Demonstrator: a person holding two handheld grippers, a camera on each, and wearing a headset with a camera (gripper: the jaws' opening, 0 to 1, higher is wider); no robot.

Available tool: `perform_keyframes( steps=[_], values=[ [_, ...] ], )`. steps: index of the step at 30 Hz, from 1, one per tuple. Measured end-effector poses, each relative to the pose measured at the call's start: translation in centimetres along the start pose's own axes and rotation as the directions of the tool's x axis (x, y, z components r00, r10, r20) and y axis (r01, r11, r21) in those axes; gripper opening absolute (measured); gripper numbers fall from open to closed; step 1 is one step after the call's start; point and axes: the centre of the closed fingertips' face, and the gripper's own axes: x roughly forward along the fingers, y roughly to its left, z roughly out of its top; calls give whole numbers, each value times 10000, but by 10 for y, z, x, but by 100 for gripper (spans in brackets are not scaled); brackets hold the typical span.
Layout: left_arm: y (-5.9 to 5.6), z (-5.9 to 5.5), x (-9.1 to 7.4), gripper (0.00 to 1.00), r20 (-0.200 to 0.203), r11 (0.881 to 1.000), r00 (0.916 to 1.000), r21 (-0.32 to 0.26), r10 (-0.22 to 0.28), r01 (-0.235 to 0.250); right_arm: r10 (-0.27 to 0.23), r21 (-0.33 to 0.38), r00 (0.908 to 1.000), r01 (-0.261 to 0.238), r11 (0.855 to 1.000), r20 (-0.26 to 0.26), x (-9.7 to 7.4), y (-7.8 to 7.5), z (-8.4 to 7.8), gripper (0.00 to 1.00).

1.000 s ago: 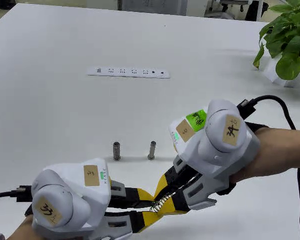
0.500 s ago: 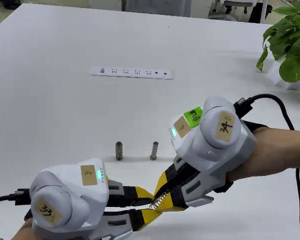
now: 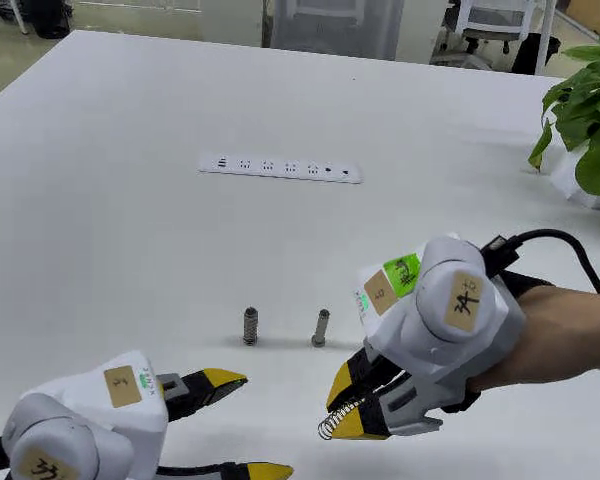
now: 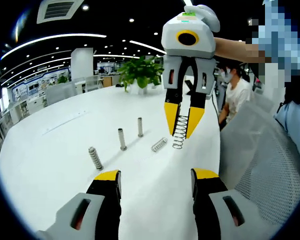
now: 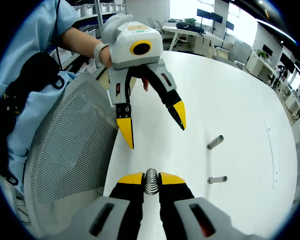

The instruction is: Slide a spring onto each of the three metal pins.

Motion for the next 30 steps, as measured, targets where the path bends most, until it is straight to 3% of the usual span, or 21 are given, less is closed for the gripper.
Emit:
perform_keyframes(
  steps=[4, 7, 15, 21, 30],
  values=[
    [10, -10, -9, 67, -229, 9973, 9988, -586, 437, -450, 80, -11, 10000, -80, 10000, 45, -3, -6, 3, 12],
    [21, -13, -14, 74, -133, 9921, 9955, -826, 933, -941, -8, -73, 9999, 7, 10000, -111, -2, -14, 1, 12],
    [34, -17, -23, 100, 18, 9778, 9883, -1456, 1525, -1506, -103, -324, 9991, 89, 9994, -421, -3, -29, -2, 12],
    [35, -19, -22, 100, 1, 9724, 9856, -1629, 1690, -1667, -505, -476, 9979, 485, 9977, -418, -14, -55, 2, 12],
    [32, -23, -16, 100, -145, 9756, 9872, -1516, 1587, -1591, -623, -672, 9904, 543, 9963, -1231, -23, -89, -10, 12]
  ],
)
